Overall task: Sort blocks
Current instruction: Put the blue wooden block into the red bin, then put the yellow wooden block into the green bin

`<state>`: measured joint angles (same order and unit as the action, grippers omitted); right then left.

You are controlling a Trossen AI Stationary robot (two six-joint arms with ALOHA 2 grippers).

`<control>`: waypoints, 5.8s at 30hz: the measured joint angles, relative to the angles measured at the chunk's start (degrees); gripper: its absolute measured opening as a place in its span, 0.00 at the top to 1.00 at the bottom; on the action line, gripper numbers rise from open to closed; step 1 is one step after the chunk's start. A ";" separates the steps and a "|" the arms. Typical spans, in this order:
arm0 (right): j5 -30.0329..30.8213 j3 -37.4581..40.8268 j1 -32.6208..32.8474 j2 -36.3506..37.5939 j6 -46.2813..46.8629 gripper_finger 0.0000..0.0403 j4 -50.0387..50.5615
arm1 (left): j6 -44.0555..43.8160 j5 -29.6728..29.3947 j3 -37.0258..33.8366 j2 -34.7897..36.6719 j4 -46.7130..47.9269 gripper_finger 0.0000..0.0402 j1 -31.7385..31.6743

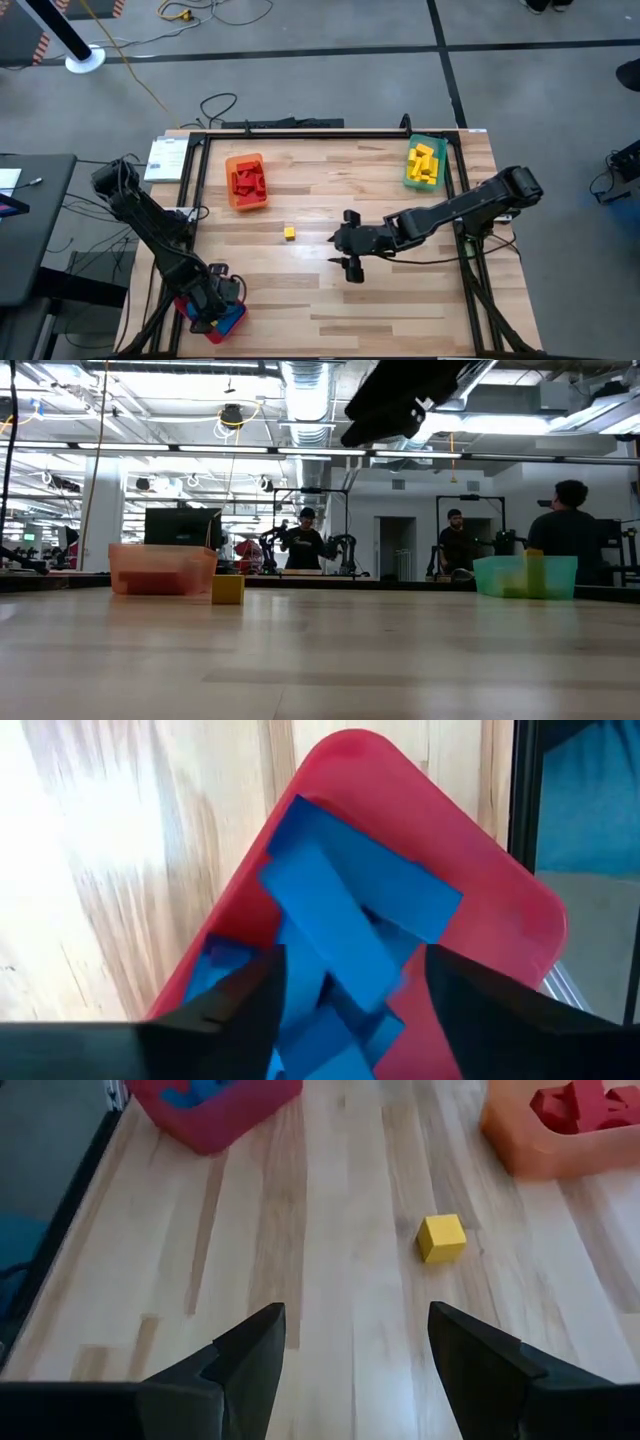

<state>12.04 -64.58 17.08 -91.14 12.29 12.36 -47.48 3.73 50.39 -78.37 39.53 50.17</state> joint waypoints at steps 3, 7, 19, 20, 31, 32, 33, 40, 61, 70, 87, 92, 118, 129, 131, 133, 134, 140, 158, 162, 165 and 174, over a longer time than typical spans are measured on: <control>0.03 0.01 -0.45 -1.49 -0.83 0.35 -1.90 | 0.06 0.33 0.00 0.00 0.09 0.35 0.00; 0.05 0.05 -1.60 -4.24 -1.84 0.35 -3.61 | -0.44 1.30 0.21 1.18 0.54 0.30 0.22; 0.03 -0.13 -4.59 -13.16 -6.36 0.35 -14.70 | 2.82 -18.37 4.33 9.75 5.04 0.29 2.97; 0.03 -0.10 -4.75 -13.30 -6.39 0.35 -14.60 | 3.51 -22.06 4.33 10.30 5.06 0.29 3.42; -1.00 -0.93 -6.05 -19.39 -6.61 0.35 -21.06 | 11.47 -45.27 1.96 11.26 2.45 0.29 7.30; -1.06 -0.98 -6.17 -20.04 -6.70 0.35 -20.88 | 11.40 -46.37 0.92 11.26 2.11 0.29 7.27; -1.17 -1.34 -6.37 -20.70 -6.77 0.35 -20.85 | 10.95 -47.01 -0.09 11.28 1.65 0.29 6.94; -1.16 -1.68 -9.62 -21.65 -6.97 0.35 -23.99 | 9.27 -47.36 -5.67 11.30 -1.90 0.29 4.23; -7.70 -1.92 -14.86 -24.47 -8.82 0.35 -30.47 | 14.73 -47.74 -12.37 11.26 -13.77 0.29 -3.63; -7.64 -1.90 -12.93 -23.94 -7.37 0.35 -26.62 | 22.26 -45.30 -12.37 7.89 -18.83 0.29 -16.47; -2.94 -1.90 -6.46 -22.72 -3.12 0.35 -11.63 | 33.82 -24.75 -12.31 -9.02 -37.23 0.29 -35.57; -2.90 -1.90 -6.36 -22.72 -2.86 0.35 -11.41 | 33.04 -25.05 -12.20 -10.76 -38.17 0.33 -37.91; -2.92 -1.90 -5.48 -22.72 -2.09 0.35 -11.23 | 47.67 -15.96 -12.23 -10.78 -43.26 0.28 -47.33; -2.94 -1.90 -5.48 -22.72 -2.08 0.35 -11.47 | 50.74 -11.43 -12.20 -15.39 -46.67 0.40 -49.14; -2.94 -1.90 -5.48 -22.72 -2.09 0.35 -11.45 | 51.35 -11.26 -12.20 -15.31 -46.86 0.47 -49.11; -2.94 -1.90 -5.48 -22.72 -2.07 0.35 -11.34 | 51.89 -11.51 -12.22 -15.06 -47.06 0.54 -49.13; -2.94 -1.90 -5.48 -22.72 -1.92 0.35 -11.30 | 52.22 -11.61 -12.22 -15.05 -47.13 0.58 -49.15; 0.46 -1.88 -6.15 -22.72 0.71 0.35 -10.65 | 53.04 -11.73 -12.20 -14.95 -47.08 0.69 -49.06; 4.97 -2.21 -6.85 -17.76 1.34 0.35 -10.31 | 55.08 -12.16 -4.58 -14.99 -43.17 0.68 -42.82; 9.25 -2.19 -5.88 -13.42 0.99 0.35 -5.15 | 55.68 -12.76 -2.11 -14.99 -40.02 0.67 -41.85; 9.36 -2.19 -5.26 -10.40 0.81 0.35 -3.63 | 56.10 -13.38 -0.42 -14.97 -38.69 0.67 -41.14; 8.84 -2.16 -2.63 -6.39 -0.18 0.35 -1.74 | 57.86 -15.75 7.29 -14.93 -33.83 0.67 -39.32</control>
<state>20.88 -66.74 14.45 -97.53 12.10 10.62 10.38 -12.03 57.68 -93.30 5.70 10.85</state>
